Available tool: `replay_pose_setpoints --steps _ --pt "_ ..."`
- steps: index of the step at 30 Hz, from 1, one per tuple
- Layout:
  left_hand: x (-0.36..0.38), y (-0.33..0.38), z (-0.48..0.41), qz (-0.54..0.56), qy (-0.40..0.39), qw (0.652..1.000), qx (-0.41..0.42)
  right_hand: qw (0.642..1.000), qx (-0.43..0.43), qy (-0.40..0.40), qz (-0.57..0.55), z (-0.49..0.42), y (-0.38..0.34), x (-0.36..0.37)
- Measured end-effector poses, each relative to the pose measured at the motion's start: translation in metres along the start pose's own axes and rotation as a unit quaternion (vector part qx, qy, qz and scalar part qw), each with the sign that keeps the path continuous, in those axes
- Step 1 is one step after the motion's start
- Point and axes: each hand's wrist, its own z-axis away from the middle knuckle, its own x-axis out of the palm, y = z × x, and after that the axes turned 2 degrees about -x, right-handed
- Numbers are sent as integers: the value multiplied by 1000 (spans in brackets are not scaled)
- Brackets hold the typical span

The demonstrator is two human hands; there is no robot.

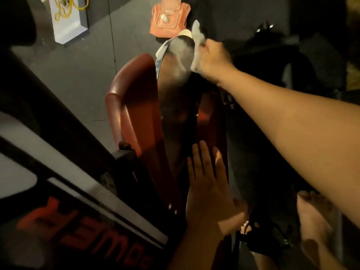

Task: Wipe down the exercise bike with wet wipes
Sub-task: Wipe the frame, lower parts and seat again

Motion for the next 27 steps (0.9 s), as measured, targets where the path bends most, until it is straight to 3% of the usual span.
replay_pose_setpoints --steps 3,6,9,13,17,20,23,27 --pt "-2 0 -1 -10 1 1000 -1 992 29 -55 106 24 41 -21" --pt "-3 0 -1 -9 -9 1000 5 988 68 -136 34 99 57 11" --pt "2 -1 -2 -24 -3 1000 10 983 152 -83 -66 106 54 38" --pt "4 0 -3 -17 5 1000 13 964 251 -80 -24 66 29 28" --pt "1 -2 -1 11 -14 1000 17 973 201 -75 -87 76 42 30" --pt "0 -1 1 1 -24 1000 19 958 208 -95 -172 108 64 39" --pt "1 0 -1 -3 -10 1000 15 953 212 -131 -173 120 70 47" --pt "4 -1 -2 0 -1 1000 18 945 268 -30 -185 102 60 48"
